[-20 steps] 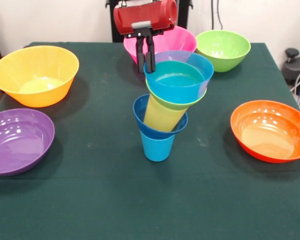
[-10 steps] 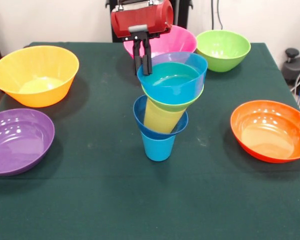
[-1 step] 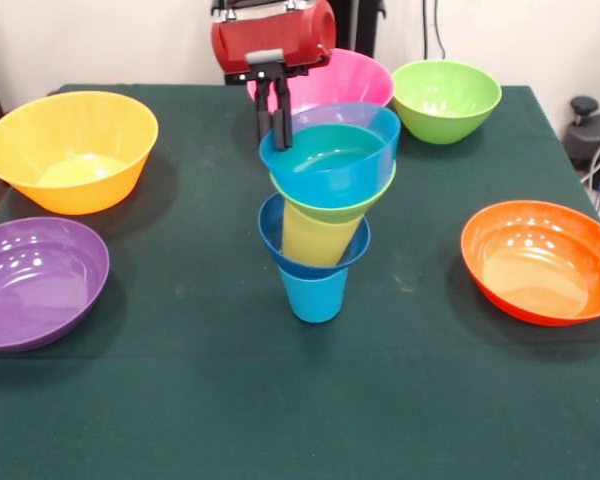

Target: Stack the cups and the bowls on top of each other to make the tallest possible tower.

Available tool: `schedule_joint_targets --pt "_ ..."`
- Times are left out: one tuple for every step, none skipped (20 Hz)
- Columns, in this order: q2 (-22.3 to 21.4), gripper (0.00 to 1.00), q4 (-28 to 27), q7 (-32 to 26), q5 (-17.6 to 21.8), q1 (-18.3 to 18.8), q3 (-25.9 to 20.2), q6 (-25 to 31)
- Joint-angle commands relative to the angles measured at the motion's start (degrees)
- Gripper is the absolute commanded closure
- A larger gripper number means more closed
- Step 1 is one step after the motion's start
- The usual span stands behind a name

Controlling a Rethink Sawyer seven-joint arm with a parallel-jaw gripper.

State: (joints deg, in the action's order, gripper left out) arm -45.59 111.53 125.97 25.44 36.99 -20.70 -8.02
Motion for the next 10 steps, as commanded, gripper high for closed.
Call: schedule_joint_targets --pt "1.3 1.0 0.8 0.7 5.0 1.0 -0.8 1.9" --pt "1.1 1.0 0.8 0.5 5.2 1.6 -1.3 2.3" --pt "1.0 1.0 0.7 0.4 5.3 1.8 -1.4 2.5" --pt "1.1 1.0 0.6 0.3 5.4 1.9 -1.5 2.6" --pt "1.0 1.0 0.6 0.2 5.5 2.0 -1.6 2.7" --pt "0.9 1.0 0.5 0.0 5.8 2.5 -2.0 3.1" --pt "0.9 1.0 0.5 -0.2 6.0 2.8 -2.3 3.3" --pt "0.7 1.0 0.4 -0.6 6.3 3.6 -2.9 3.8" --pt "0.6 1.0 0.4 -0.7 6.4 4.0 -3.2 4.1" --pt "0.6 1.0 0.4 -0.9 6.7 4.5 -3.6 4.3"
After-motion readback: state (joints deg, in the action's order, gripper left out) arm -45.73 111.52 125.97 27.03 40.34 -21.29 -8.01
